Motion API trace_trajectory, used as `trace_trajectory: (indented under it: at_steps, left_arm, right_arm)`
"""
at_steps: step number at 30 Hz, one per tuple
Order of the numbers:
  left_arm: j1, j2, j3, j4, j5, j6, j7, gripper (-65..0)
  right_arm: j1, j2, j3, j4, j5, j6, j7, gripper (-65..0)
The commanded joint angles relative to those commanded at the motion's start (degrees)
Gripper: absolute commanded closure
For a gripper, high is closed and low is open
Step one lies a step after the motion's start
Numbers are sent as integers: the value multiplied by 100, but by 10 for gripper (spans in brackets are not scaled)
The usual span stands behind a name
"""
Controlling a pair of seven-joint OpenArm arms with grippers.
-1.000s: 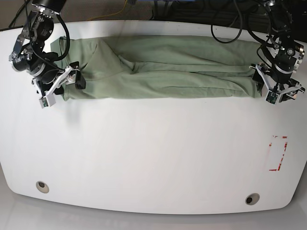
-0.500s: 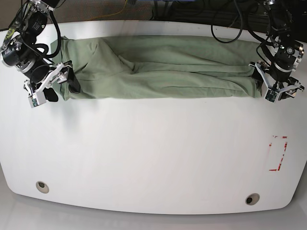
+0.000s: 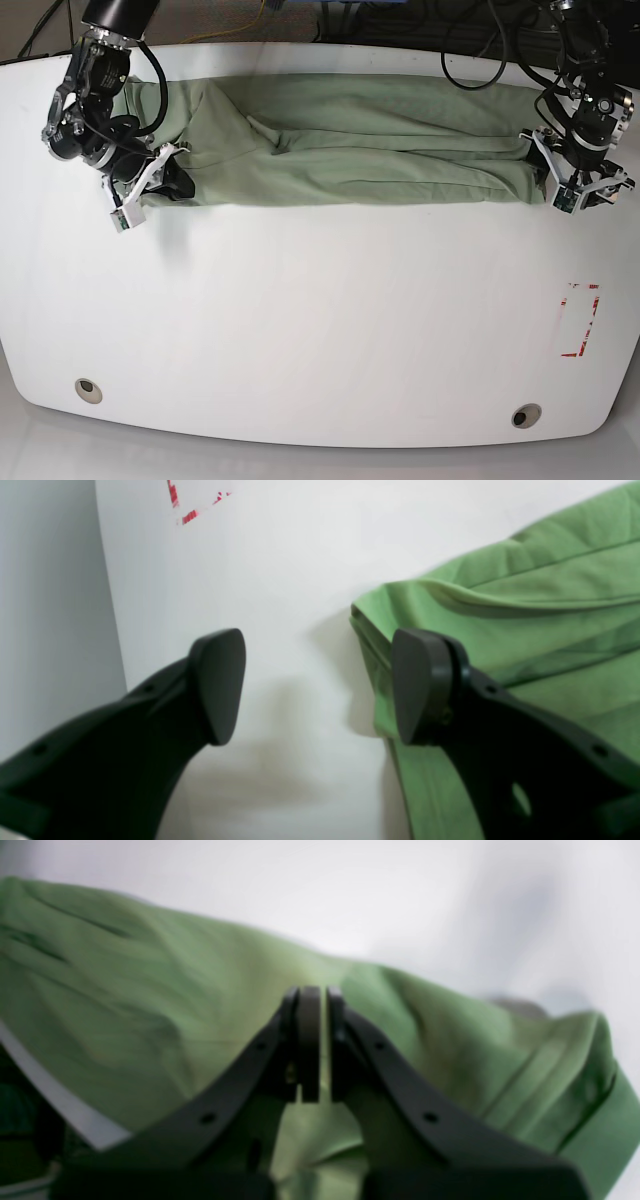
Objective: Layout the t-shirt on the table in an organized manner, then fold the t-shirt properly
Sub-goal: 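Regrasp the folded shirt's ends with both grippers, then pull the folded shirt forward and flatten it with both grippers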
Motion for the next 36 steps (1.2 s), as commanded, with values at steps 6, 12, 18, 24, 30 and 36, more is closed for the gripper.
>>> trace_trajectory:
  at_steps: [6,12,18,24,30,36]
  left_arm:
    - [35,0,-9,0,-9,0,0,-427]
    - [79,0,-9,9,-9,0,0,-427]
    - [79,0,18,26,-9,0,0,-427]
    - [62,0,26,132,-18,0,0,-402]
    - [-26,0,26,185,-18,0,-79,-293]
    - [-44,141,220,158,-9,0,-440,-193]
  right_arm:
    - [-35,141,26,-141,-800,0,308,-24]
    - [-290,290,35,-114,-1503,0,870,-23]
    - [-484,264,26,-105,-2391,0,1582,-23]
    - [-624,246,141,615,-2479,0,1521,-23]
    - [-853,-88,229,1714,-2479,0,1292,-23]
    - [-958,-290,185,1758,-2277,0,1284,-23]
